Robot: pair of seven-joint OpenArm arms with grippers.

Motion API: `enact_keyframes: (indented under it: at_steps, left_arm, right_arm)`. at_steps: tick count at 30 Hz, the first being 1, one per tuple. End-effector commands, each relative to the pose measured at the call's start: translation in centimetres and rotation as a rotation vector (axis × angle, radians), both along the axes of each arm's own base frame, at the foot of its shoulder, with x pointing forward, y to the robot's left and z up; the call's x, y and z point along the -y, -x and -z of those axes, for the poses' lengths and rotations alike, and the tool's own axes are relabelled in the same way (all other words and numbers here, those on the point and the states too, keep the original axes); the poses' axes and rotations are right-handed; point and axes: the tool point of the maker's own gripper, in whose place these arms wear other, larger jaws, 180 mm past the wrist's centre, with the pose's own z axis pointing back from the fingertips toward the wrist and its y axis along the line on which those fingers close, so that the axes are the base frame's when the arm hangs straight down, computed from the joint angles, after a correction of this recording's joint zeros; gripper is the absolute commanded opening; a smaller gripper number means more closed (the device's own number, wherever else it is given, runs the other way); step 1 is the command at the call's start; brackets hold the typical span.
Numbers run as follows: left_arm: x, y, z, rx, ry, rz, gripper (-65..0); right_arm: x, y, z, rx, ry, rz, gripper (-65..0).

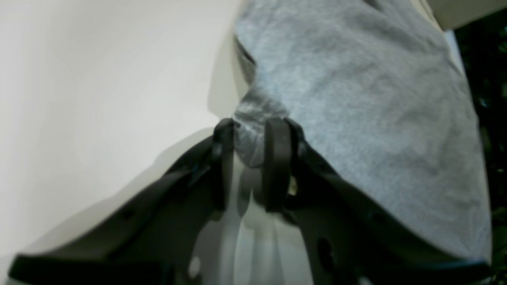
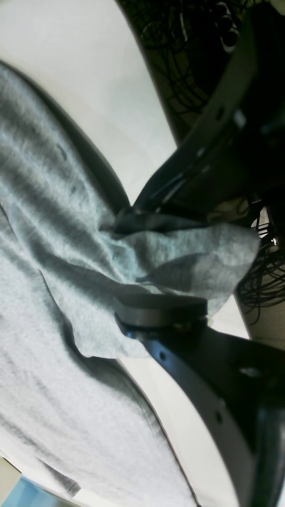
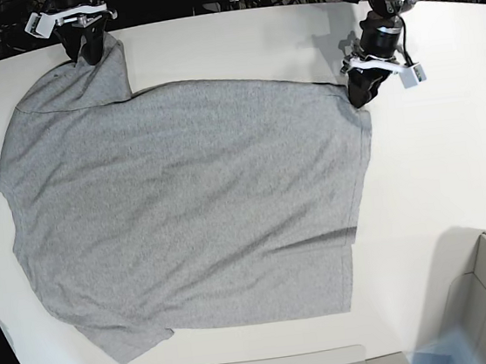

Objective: Fold the T-shirt properly
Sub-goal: 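Lower the left gripper and pinch the shirt's other shoulder corner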

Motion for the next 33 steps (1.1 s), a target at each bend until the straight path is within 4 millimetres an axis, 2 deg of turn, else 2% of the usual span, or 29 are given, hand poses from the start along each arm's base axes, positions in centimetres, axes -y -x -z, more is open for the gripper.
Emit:
enact_keyframes:
  at_steps: [1, 4, 8, 12, 16, 19, 25, 29, 33]
  left_arm:
    - [-0.4, 0.7, 1.0, -0.054, -0.014, 0.005, -49.8]
    - [-0.1, 0.8, 1.8, -0.078, 0.003, 0.021, -49.9]
    - [0.0, 0.9, 1.7, -0.076, 0.002, 0.029, -50.0]
    - [-0.1, 0.2, 0.3, -0.037, -0.015, 0.036, -50.0]
    - [-1.8, 1.1, -1.4, -0.011, -0.059, 0.005, -50.0]
    - [-2.0, 0.8, -2.0, 0.000, -0.072, 0.013, -50.0]
    - [-1.8, 1.0, -1.7, -0.010, -0.067, 0.020, -49.8]
    - [-1.4, 2.2, -0.1, -0.097, -0.041, 0.049, -49.7]
    - [-1.3, 1.3, -0.1, -0.092, -0.035, 0.054, -49.7]
  right_arm:
    - [-0.1, 1.4, 1.4, -0.093, -0.007, -0.003, -40.6]
    - [-0.1, 1.4, 1.4, -0.093, -0.008, -0.002, -40.6]
    - [-0.3, 1.7, 1.5, -0.098, -0.011, -0.005, -40.6]
    - [-0.3, 1.7, 1.5, -0.098, -0.011, -0.005, -40.6]
    - [-0.3, 1.6, 1.5, -0.098, -0.010, -0.004, -40.6]
    - [-0.3, 1.7, 1.5, -0.100, -0.010, -0.005, -40.6]
    - [-0.4, 1.5, 1.5, -0.096, -0.012, -0.006, -40.6]
    - [-0.3, 1.6, 1.6, -0.099, -0.011, -0.006, -40.6]
    - [-0.3, 1.6, 1.6, -0.098, -0.010, -0.005, -40.6]
